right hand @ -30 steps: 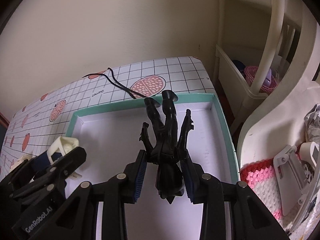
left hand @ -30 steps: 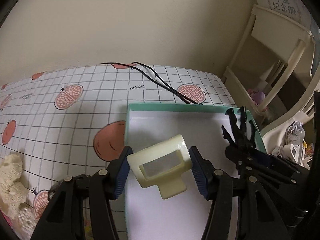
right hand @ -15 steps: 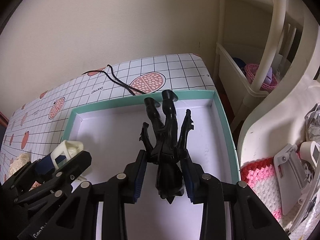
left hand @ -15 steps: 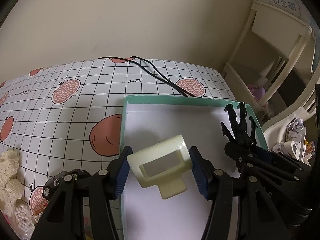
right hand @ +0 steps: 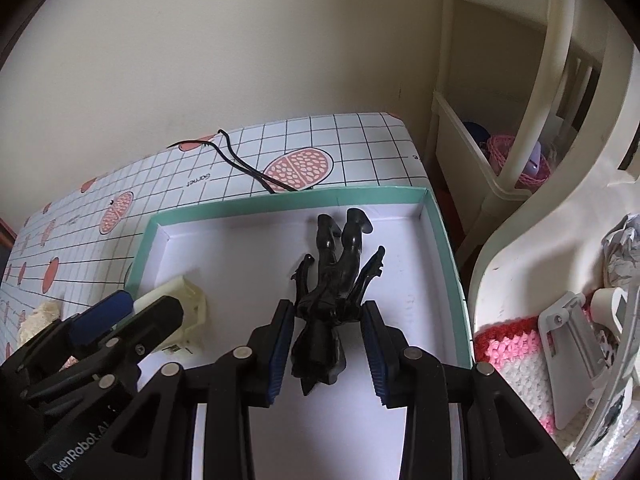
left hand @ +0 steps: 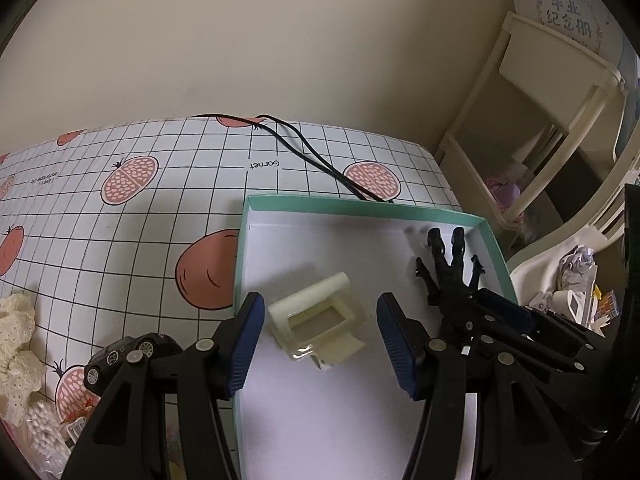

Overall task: Organize objects
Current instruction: 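Lower the clip into the tray and open the left tool while the right tool releases the toy hand, then withdraw both open tools from the tray back over the table items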

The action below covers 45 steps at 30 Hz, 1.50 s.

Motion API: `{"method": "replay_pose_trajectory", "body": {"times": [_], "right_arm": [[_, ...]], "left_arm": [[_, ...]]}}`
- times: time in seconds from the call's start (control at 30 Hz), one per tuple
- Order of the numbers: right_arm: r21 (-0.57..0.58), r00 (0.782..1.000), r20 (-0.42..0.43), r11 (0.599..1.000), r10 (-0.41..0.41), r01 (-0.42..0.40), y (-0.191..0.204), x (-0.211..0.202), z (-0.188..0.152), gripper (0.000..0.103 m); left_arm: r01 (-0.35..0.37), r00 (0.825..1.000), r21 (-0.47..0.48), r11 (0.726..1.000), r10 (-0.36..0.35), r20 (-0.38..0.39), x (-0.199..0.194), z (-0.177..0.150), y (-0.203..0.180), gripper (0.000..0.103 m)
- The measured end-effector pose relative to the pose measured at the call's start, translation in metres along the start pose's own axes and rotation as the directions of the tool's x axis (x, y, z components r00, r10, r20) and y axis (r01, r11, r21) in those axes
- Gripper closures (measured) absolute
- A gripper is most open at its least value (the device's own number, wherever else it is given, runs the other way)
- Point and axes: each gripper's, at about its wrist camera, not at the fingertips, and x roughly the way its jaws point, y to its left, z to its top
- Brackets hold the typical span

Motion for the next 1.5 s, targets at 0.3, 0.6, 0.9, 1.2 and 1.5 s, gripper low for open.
{"method": "replay_pose_trajectory", "body": {"times": [0.3,0.6,0.9,1.2,1.5], "right_arm": [[-0.005,1.0,0.014,1.0,-0.011,0.011,0.005,-0.013,-0.002,0.065],[-0.008,1.0,0.007,1.0,-0.03,0.03,0.008,-0.017,-0.005,0.054],[-0.003,0.999,0.007,0.999,-0.042,0.042,0.01,-0.014,-0.006,0.025],[-0.005,0.998,0.008,0.998,-0.055,0.055,0.015,-0.017,-0.011,0.001],[-0.003,0.996,0.014,0.996,-0.09,0.09,0.021,-0.021,-0.012,0.0]], "left_arm": [[0.007,1.0,-0.029,1.0,-0.007,0.008,-0.014,0.002,0.004,0.041],[-0.008,1.0,-0.057,0.998,0.009,0.006,-0.019,0.003,0.01,0.04],[-0.049,0.999,-0.078,0.996,0.049,0.005,-0.021,0.003,0.022,0.013],[-0.093,0.996,-0.083,0.992,0.094,0.008,-0.026,0.003,0.035,0.008],[-0.119,0.992,-0.109,0.987,0.123,0.03,-0.037,0.004,0.054,0.0]]}}
